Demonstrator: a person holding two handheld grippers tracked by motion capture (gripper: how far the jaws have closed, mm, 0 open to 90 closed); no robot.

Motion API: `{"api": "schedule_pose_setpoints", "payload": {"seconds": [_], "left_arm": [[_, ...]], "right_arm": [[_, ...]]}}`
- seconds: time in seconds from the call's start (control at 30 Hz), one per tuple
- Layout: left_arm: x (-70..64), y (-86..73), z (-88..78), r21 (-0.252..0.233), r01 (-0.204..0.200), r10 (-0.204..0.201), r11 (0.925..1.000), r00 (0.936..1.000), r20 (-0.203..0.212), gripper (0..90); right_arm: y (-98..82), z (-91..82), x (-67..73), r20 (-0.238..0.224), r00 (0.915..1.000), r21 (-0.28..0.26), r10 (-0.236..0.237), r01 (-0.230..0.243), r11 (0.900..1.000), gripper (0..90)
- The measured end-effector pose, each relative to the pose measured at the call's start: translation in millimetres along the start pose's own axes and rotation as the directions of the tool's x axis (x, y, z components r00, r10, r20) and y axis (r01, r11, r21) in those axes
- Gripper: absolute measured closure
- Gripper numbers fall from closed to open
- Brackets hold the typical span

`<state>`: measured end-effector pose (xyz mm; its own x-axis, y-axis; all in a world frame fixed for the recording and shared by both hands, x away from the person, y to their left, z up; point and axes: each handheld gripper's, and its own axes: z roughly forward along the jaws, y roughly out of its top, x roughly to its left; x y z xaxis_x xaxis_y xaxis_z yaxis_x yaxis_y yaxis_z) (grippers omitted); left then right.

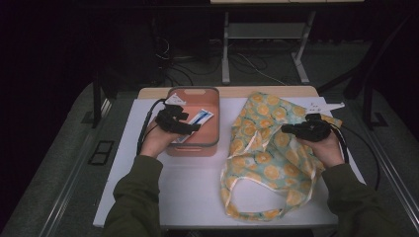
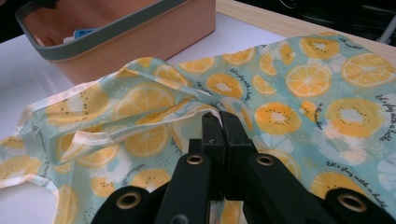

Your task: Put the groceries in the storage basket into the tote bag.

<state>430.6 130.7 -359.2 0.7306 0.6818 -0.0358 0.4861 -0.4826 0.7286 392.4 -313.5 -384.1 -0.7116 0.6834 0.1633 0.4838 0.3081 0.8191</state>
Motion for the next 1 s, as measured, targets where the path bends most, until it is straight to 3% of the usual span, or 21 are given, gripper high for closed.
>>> {"api": "schedule_pose_setpoints", "payload": {"seconds": [0.17, 0.4, 0.67, 0.8, 0.87, 1.0], "left_arm": [[9.5, 13.7, 22.5, 0.102, 0.006, -0.001, 0.9947, 0.9987, -0.051, 32.7], [16.2, 16.3, 53.6, 0.203, 0.038, -0.018, 0.9785, 0.9951, -0.097, 29.3], [17.2, 6.9, 76.0, 0.303, 0.065, -0.021, 0.9506, 0.9889, -0.147, 26.4], [18.3, 5.2, 80.9, 0.347, 0.08, -0.03, 0.9344, 0.9886, -0.148, 28.7], [19.5, 4.7, 82.0, 0.353, 0.096, -0.045, 0.9307, 0.9874, -0.152, 30.8], [19.2, 2.5, 87.2, 0.398, 0.114, -0.046, 0.9102, 0.9834, -0.176, 34.8]], "right_arm": [[0.4, 0.2, 0.8, -0.006, 1.0, -0.001, -0.006, 0.006, 1.0, 89.4], [1.0, -0.3, 2.5, -0.014, 0.9999, -0.003, -0.01, 0.009, 1.0, 89.4], [1.0, 0.4, 4.4, -0.018, 0.9997, 0.001, -0.017, 0.017, 1.0, 89.4], [1.0, 1.1, 4.9, -0.019, 0.9996, 0.003, -0.021, 0.021, 1.0, 89.5], [0.9, 1.0, 5.1, -0.018, 0.9996, 0.004, -0.022, 0.022, 1.0, 89.4], [0.4, 0.5, 4.9, -0.015, 0.9996, 0.006, -0.022, 0.022, 1.0, 89.4]]}}
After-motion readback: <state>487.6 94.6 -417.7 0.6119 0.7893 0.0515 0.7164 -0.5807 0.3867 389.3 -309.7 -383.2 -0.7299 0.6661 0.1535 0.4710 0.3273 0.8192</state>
